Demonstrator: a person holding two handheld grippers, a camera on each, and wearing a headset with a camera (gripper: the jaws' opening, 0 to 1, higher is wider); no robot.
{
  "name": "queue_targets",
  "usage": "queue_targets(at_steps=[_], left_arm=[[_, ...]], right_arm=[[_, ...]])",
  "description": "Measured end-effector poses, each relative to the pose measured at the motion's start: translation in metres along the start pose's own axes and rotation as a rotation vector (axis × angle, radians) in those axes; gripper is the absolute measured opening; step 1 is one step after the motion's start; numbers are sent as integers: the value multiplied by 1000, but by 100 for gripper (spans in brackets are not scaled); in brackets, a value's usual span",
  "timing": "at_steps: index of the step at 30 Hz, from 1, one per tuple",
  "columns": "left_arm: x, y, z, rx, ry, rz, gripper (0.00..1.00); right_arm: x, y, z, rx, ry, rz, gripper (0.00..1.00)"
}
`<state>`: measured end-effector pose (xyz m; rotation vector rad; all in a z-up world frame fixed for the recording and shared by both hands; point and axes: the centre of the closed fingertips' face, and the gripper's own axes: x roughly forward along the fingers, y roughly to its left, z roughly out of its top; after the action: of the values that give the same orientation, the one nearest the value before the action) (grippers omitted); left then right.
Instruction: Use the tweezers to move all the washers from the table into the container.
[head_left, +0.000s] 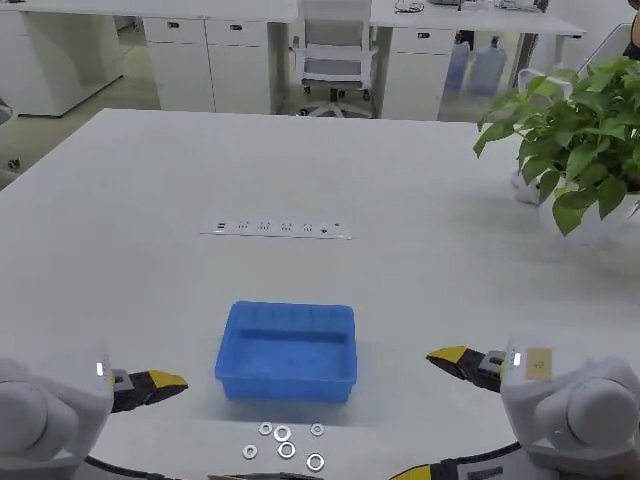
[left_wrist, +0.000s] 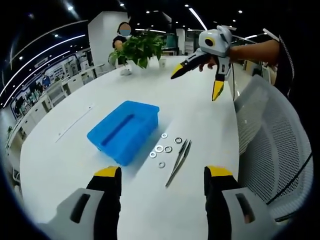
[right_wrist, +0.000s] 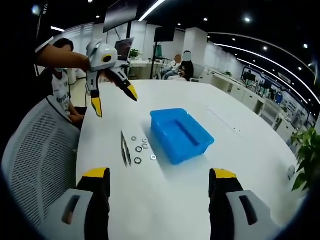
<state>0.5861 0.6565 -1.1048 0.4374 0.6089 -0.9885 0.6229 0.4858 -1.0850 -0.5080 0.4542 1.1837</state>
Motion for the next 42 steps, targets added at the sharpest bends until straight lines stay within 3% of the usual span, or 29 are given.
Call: queue_targets(at_steps=[11,24,28,42], left_arm=[[10,-6,-13,34,54,-59,55],[29,-10,-32,115,145,-139,31],[34,-10,-33,120,156,-156,29],[46,-15,-47,187,229,-219,19]], right_arm=[[19,12,-2,-69,28,96,69],[47,40,-4,-174,61,239,49],[54,52,-7,-204,72,279,42],[87,71,-10,-222,104,325,31]])
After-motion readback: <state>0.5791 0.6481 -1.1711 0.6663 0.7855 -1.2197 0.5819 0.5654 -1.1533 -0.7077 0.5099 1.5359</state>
